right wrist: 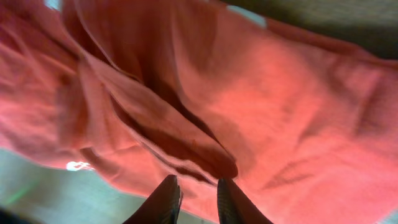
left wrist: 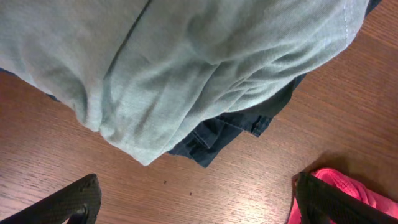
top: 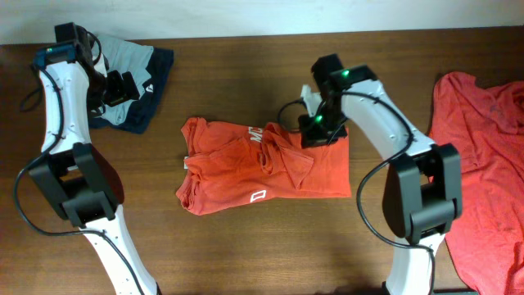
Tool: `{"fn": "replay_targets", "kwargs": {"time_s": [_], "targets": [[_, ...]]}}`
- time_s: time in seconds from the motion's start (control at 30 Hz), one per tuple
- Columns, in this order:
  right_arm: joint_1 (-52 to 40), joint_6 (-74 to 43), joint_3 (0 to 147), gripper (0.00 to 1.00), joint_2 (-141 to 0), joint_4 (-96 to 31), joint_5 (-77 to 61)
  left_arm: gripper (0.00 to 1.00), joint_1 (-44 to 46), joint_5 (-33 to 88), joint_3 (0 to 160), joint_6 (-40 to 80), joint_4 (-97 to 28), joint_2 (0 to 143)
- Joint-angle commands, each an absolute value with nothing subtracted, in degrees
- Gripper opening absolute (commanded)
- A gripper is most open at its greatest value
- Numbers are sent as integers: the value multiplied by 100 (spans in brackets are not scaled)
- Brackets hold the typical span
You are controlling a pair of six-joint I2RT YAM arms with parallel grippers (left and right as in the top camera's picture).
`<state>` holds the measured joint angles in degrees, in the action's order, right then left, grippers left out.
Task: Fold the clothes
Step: 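Lift the right gripper up and right off the folded shirt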
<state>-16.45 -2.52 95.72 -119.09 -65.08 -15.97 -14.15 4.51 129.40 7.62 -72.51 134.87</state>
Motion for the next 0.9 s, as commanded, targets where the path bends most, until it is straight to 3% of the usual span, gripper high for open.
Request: {"fn": "replay_targets", "kwargs": {"time_s": [0.0,0.17,0.37,0.53,0.77,0.87], "targets": [[-1756,-193,9194,26,-11784,-6287,-1278,99,-1389,513,13028,810,-7271,13423],[-1767,-222,8770,23,-11786,-5911,-1372,99,-1389,513,13028,810,-7269,13423],[-1772,-167,8755,22,-11784,-5944,-3675,99,-1389,515,13028,812,-7266,13423],[-1820,-167,8755,22,-11784,-5850,-4119,99,-1389,513,13028,812,-7271,13423],[-1831,1129,8908,22,-11721,-6031,-6104,99,-1389,513,13028,810,-7271,13423],[-1833,1444,9032,29,-11712,-6198,-6665,99,-1389,513,13028,812,-7271,13423]]}}
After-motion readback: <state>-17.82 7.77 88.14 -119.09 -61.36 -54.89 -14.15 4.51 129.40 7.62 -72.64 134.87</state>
